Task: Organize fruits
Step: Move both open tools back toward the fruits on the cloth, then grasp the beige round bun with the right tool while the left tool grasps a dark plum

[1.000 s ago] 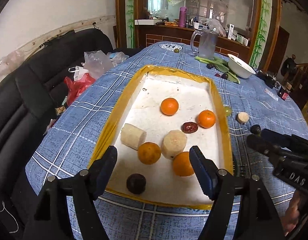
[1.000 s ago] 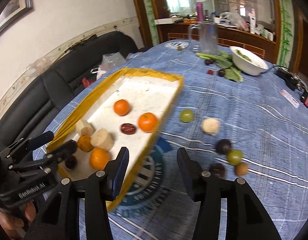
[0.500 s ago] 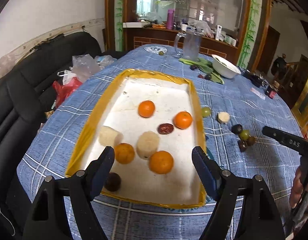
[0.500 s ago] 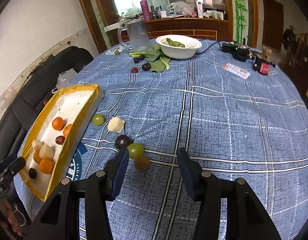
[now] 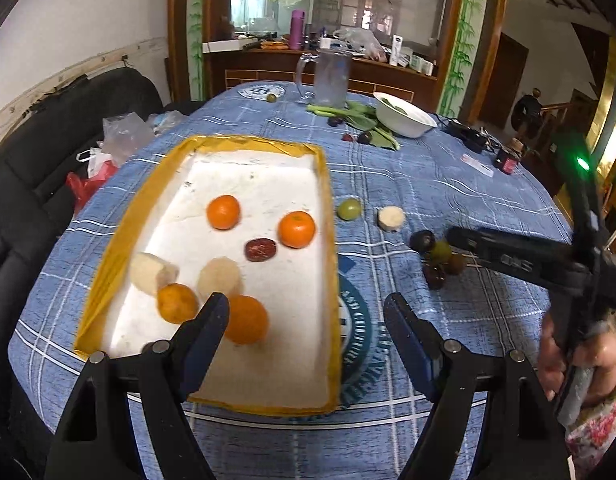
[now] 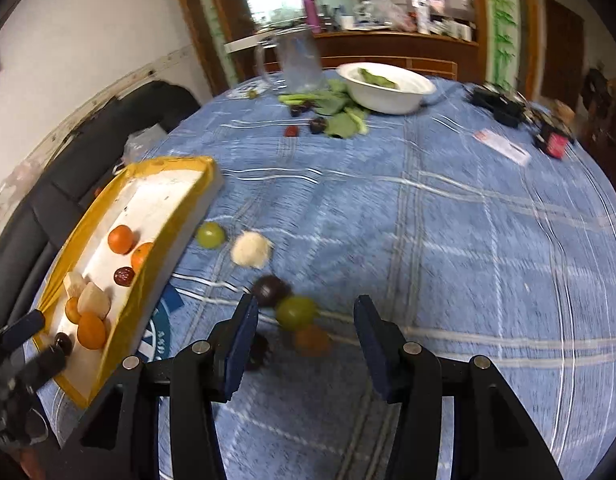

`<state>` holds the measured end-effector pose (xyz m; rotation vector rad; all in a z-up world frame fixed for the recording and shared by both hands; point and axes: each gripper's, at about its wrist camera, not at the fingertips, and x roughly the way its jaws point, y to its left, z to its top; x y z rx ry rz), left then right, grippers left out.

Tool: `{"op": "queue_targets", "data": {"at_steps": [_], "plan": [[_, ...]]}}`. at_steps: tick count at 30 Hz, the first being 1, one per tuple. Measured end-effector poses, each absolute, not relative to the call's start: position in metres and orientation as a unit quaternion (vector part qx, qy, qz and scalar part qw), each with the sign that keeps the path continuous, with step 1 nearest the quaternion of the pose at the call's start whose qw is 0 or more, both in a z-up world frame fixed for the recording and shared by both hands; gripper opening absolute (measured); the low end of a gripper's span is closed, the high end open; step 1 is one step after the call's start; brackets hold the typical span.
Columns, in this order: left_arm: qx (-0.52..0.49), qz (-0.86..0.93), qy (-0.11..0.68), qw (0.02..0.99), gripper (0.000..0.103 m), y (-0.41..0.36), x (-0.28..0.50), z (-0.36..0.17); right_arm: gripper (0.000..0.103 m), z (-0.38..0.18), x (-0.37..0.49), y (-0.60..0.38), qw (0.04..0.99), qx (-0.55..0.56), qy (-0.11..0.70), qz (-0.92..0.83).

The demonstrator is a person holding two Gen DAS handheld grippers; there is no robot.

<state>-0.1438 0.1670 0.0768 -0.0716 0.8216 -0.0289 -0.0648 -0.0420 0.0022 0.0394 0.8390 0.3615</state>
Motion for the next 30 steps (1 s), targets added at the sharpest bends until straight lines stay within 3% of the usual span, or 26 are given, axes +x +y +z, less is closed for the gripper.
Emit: {"op": "queue_targets", "data": {"at_steps": [16,20,28,29,30], "plan": [[-0.01,-0.028,0.419,0.908,0.079,0.144,-0.129,0.064,0.054,-0.02,-0.016,0.013,0.882,-0.043,0.424,0.201],[-0.018,-0.035,0.425,0.904,0.079,0.146,-0.125,0.062,0.031,-0.025,-0.013,0.015,0.88,-0.048,0.426,0.204],[-0.009,-0.092,0.422,0.902,0.077,0.118,-0.111,0.063,0.03,-0.009,-0.025,-0.039,0.894,0.011,0.411,0.177],[-0.002,-0.105,0.42,0.901,0.075,0.109,-0.109,0.062,0.03,-0.009,-0.027,-0.048,0.895,0.02,0.41,0.173],[0.008,-0.117,0.421,0.899,0.066,0.101,-0.106,0.06,0.03,-0.009,-0.029,-0.059,0.897,0.033,0.408,0.168]]}}
